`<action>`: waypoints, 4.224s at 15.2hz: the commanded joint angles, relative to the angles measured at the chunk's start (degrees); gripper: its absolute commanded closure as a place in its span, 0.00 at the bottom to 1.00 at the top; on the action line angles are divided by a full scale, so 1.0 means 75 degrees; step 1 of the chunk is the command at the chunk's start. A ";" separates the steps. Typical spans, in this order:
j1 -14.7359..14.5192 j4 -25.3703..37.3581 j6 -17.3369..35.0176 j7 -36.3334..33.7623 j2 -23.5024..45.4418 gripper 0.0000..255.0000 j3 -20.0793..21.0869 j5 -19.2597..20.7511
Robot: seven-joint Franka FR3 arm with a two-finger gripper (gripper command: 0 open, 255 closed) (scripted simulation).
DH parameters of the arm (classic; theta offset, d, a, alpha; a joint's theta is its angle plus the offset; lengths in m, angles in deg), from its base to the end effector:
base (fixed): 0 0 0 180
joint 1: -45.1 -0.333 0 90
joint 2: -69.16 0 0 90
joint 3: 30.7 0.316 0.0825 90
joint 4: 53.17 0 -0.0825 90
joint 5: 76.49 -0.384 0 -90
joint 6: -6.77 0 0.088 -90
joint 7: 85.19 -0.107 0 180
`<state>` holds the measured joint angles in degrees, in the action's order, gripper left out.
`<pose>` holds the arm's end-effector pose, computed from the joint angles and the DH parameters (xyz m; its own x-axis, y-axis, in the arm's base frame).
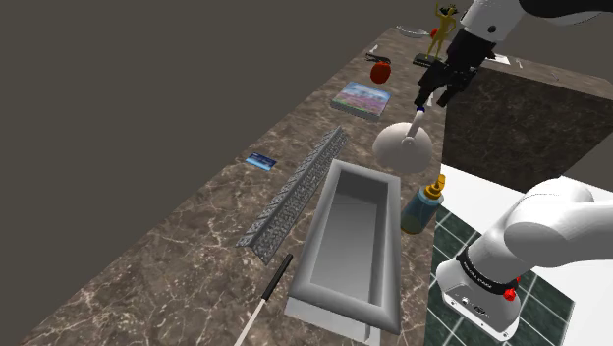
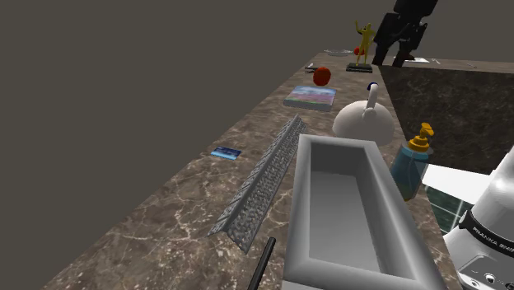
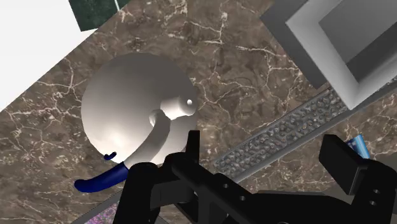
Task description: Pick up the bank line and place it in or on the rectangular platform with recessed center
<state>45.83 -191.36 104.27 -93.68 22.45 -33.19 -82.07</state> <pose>0.3112 -0.0120 0.5856 0.9755 -0.2039 0.0832 -0.1908 -0.9712 -0.1425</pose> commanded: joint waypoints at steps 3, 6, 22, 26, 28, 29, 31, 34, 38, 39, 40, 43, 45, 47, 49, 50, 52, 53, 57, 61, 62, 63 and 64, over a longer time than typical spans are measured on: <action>-0.0147 -0.0256 0.0661 0.0097 0.0194 0.00 0.0132 -0.0087; -0.0371 -0.0559 0.1661 0.0247 0.0573 0.00 0.0332 -0.0214; -0.1374 -0.0488 0.6731 0.0946 0.4036 0.00 0.1429 -0.0462; -0.1476 -0.0050 0.7766 0.0935 0.5106 0.00 0.1731 -0.0170; -0.1503 0.0224 0.8227 0.0838 0.5649 0.00 0.1878 0.0111; -0.1513 0.0375 0.8443 0.0757 0.5921 0.00 0.1946 0.0296; -0.1557 0.0704 0.8838 0.0520 0.6468 0.00 0.2041 0.0768; -0.1776 0.1275 0.9333 0.0010 0.7284 0.00 0.1993 0.1674; -0.2308 0.1994 0.9744 -0.0522 0.8139 0.00 0.1625 0.2599; -0.2359 0.2066 0.9789 -0.0565 0.8255 0.00 0.1567 0.2652; -0.2403 0.2139 0.9832 -0.0609 0.8372 0.00 0.1515 0.2706; -0.2530 0.2367 0.9954 -0.0726 0.8720 0.00 0.1368 0.2846; -0.2632 0.2573 1.0050 -0.0806 0.9020 0.00 0.1251 0.2939; -0.2636 0.2573 1.0051 -0.0803 0.9020 0.00 0.1247 0.2936; -0.2635 0.2573 1.0051 -0.0803 0.9020 0.00 0.1247 0.2935; -0.2635 0.2573 1.0051 -0.0803 0.9020 0.00 0.1247 0.2935; -0.2635 0.2573 1.0051 -0.0803 0.9020 0.00 0.1248 0.2935; -0.2635 0.2572 1.0051 -0.0802 0.9019 0.00 0.1248 0.2935; -0.2636 0.2572 1.0051 -0.0803 0.9020 1.00 0.1247 0.2935; -0.2637 0.2573 1.0050 -0.0804 0.9019 1.00 0.1247 0.2935; -0.2636 0.2574 1.0049 -0.0804 0.9019 1.00 0.1247 0.2935; -0.2635 0.2573 1.0051 -0.0802 0.9020 1.00 0.1247 0.2935; -0.2587 0.2578 0.9968 -0.0757 0.8945 1.00 0.1309 0.2889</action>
<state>26.29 -172.05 179.33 -99.50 89.79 -23.58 -60.25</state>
